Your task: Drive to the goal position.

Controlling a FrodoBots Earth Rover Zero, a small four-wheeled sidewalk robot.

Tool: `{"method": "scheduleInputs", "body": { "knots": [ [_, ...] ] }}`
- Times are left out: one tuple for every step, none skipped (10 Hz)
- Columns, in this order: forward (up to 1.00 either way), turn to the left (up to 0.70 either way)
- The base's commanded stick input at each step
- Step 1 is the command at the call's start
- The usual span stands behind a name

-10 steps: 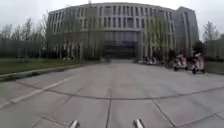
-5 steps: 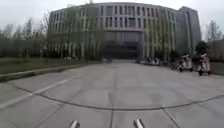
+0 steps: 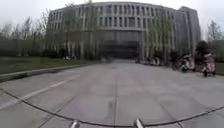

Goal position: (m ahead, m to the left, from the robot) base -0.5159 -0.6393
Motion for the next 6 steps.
{"method": "scheduleInputs", "body": {
  "knots": [
    [0.70, -0.17],
    [0.70, -0.03],
    [0.70, 0.00],
    [0.70, 0.00],
    [0.00, 0.00],
    [0.00, 0.00]
  ]
}}
